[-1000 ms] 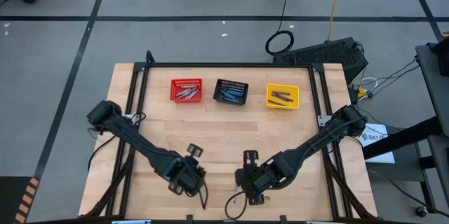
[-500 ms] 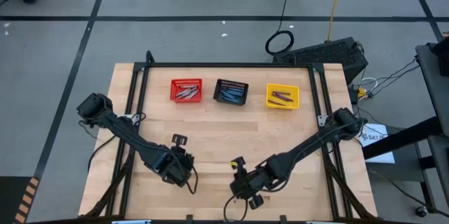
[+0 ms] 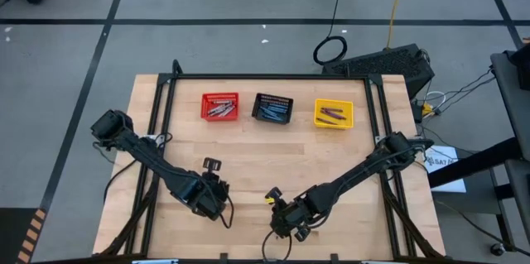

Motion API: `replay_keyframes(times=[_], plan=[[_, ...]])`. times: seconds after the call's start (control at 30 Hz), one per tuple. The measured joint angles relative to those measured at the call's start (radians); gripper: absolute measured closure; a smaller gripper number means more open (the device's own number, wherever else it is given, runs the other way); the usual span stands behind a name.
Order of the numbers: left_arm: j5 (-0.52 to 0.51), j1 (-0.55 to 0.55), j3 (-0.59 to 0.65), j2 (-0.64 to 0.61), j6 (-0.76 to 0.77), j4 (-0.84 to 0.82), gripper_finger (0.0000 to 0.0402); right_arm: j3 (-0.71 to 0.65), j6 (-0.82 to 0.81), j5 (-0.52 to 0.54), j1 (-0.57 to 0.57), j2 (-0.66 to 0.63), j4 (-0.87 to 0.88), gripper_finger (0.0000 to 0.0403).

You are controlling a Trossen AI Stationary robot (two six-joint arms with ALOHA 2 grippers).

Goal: Sort crayons
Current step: Put the gray crayon into the red bin

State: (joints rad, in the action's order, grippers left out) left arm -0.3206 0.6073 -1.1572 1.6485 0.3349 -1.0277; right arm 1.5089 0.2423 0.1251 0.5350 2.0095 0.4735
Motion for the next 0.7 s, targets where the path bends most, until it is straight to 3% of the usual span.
replay_keyframes(times=[0.2,0.7], plan=[[-0.001,0.000,0.000,0.000,0.001,0.000,0.0324,0.000,0.036,-0.077,0.001,0.030,-0.004,0.0307],[-0.003,0.000,-0.001,0.001,-0.001,0.019,0.0324,0.000,0.066,-0.081,0.001,0.079,0.001,0.0307]])
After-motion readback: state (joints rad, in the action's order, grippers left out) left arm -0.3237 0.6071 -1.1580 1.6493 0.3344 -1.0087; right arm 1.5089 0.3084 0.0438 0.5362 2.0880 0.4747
